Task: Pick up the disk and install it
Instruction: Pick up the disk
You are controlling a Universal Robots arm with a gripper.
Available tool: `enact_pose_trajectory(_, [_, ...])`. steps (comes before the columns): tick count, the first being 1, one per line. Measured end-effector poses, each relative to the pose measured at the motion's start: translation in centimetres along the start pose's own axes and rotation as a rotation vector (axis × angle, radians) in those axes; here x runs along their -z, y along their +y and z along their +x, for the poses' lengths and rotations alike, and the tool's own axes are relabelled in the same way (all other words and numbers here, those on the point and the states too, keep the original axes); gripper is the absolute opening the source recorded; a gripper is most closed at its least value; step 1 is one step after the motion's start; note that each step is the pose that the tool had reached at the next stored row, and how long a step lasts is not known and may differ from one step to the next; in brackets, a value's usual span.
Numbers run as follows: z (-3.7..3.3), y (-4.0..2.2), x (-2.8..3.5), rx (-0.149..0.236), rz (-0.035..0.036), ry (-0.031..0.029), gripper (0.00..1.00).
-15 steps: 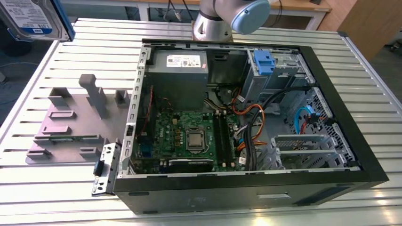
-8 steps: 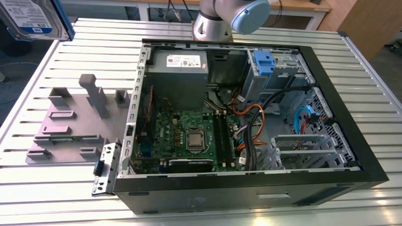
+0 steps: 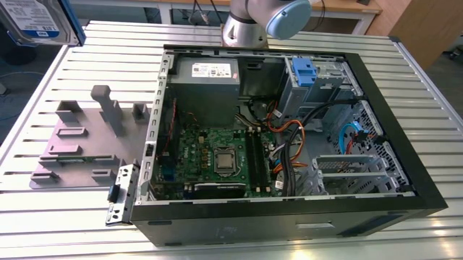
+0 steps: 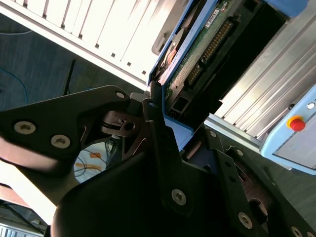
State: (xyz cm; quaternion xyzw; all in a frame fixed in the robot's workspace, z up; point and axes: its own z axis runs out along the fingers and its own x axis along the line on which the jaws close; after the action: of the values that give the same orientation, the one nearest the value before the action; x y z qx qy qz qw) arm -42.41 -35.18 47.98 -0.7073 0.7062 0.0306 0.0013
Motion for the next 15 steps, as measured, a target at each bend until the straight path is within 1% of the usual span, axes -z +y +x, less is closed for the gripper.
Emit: enact_pose_trajectory(15, [-0.02,0.02,0.38,0.000,0.0001,0.0014,0.37])
